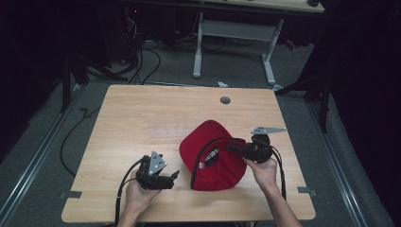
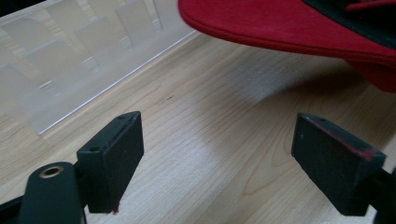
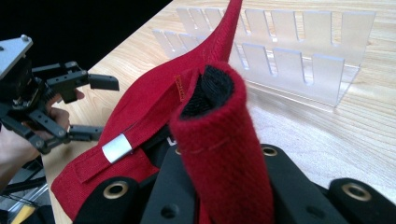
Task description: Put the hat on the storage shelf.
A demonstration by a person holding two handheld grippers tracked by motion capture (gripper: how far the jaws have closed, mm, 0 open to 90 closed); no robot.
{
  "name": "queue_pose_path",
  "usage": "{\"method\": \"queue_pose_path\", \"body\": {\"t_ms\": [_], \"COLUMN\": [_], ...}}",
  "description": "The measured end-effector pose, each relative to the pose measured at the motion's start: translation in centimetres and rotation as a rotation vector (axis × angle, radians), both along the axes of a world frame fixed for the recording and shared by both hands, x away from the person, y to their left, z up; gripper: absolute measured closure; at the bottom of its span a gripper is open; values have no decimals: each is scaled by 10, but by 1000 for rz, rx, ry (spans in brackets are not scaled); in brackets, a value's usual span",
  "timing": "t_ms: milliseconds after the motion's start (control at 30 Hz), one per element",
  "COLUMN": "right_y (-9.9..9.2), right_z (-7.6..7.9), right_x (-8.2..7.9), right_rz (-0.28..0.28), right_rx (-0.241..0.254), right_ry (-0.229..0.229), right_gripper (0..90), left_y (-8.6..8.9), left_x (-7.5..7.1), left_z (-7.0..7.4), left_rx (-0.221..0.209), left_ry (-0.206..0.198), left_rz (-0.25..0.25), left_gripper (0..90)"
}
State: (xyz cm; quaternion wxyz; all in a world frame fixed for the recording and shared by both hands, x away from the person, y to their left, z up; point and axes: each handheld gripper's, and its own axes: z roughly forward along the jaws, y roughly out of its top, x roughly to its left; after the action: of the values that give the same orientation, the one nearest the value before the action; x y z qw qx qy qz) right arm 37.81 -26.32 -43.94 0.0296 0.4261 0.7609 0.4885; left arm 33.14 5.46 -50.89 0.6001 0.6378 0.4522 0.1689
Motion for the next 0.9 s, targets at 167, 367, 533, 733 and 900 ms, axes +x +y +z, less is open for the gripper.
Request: {"method": "queue_pose_path", "body": {"t_ms": [167, 367, 533, 733, 900], "right_y": [4, 9, 15, 21, 26], "right_z": [2, 3, 5, 7, 4], "right_x": [4, 8, 11, 13, 15], "right_rz": [6, 11, 18, 19, 19], "right_rx": [7, 15, 16, 22, 9], "right_ry": [17, 32, 39, 53, 67], "right_gripper": [854, 854, 853, 853, 853], "left_y": [-9, -14, -17, -19, -19], "left_x": [-2, -2, -1, 1, 1], "left_z": [2, 5, 5, 4, 5], "left_rx": [13, 15, 17, 25, 27], "left_ry": [-11, -21, -22, -22, -31], "left_rz": [-19, -30, -33, -27, -22], "left_gripper": [158, 152, 150, 139, 130]}}
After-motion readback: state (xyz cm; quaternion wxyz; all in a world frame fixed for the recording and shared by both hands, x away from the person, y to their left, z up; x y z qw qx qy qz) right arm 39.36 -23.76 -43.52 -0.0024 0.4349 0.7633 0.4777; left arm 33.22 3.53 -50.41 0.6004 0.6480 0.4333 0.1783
